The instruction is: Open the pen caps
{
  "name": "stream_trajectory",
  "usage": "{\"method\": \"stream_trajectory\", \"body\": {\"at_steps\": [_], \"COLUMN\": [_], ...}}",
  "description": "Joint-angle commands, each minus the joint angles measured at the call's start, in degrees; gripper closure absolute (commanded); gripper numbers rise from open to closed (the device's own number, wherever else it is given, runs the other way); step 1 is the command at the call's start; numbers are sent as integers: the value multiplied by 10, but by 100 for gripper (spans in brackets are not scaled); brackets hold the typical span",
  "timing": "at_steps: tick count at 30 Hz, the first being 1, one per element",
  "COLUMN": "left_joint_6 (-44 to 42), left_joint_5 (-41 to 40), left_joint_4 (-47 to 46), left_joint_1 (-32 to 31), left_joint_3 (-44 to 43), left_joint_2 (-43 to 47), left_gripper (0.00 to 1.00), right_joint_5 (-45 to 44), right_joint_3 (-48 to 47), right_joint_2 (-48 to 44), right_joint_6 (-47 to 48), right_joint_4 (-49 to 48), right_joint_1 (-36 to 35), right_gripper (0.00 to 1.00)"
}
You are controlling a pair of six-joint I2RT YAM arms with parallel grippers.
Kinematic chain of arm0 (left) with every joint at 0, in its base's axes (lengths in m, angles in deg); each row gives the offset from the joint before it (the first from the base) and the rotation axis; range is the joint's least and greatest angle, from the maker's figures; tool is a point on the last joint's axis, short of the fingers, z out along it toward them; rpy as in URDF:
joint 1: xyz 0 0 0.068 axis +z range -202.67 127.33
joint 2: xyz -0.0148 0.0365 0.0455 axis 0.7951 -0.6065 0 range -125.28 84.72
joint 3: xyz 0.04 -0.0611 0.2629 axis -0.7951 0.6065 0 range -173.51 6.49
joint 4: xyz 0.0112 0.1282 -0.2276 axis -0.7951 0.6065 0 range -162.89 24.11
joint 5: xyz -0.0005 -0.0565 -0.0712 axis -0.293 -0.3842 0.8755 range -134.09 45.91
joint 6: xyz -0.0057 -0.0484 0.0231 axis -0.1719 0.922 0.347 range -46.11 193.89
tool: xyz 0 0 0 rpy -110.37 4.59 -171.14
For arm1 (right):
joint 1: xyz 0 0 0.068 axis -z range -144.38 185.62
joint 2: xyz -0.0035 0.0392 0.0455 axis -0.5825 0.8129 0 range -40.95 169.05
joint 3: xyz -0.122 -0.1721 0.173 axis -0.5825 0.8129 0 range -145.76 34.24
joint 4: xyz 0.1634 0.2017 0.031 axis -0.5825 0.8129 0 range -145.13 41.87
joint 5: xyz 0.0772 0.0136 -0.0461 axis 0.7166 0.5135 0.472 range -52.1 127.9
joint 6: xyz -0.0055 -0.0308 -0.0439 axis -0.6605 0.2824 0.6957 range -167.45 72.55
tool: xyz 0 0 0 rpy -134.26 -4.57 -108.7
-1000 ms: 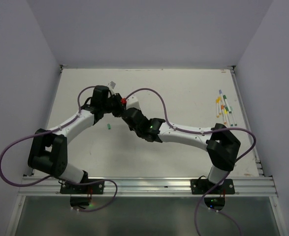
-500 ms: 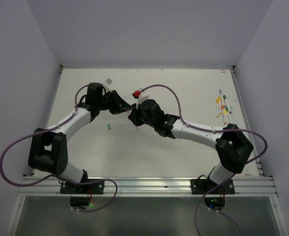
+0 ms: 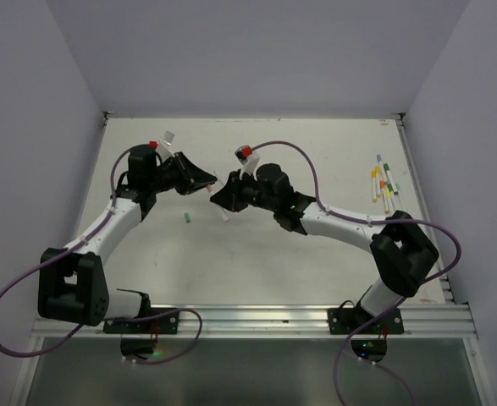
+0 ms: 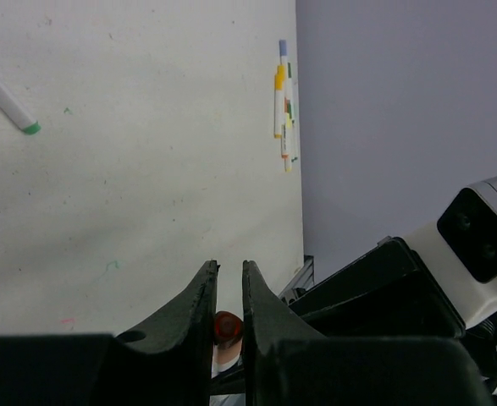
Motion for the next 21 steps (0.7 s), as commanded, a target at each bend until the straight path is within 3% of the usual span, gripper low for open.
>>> {"method": "stream_trajectory", "body": {"at_steps": [1,5,12,18,21], "left_joint_6": [28,27,-50,-97,-134], "left_joint_5": [-148,-217,-313,-326,-321], "left_joint_4": [-97,-37,59,92,95], "left_joint_1": [41,41,41,38,37], "left_joint_3": [-16,-38,-96,-95,-44], "left_joint_2": [52,53,34,56,86], "left_gripper": [100,100,100,100,100], "right_joint_5": [-14,-163,-212,-218,-202], "right_joint_3": [-12,-81,-71,-55,-72], "right_joint_2": [3,24,27,7,13], "right_joint_6": [56,114,123,101,114], "right_joint_4": [218,314,340,328,334], "right_joint_1": [-62,-131,-169,-116,-58], "right_gripper": [100,100,100,100,100]}}
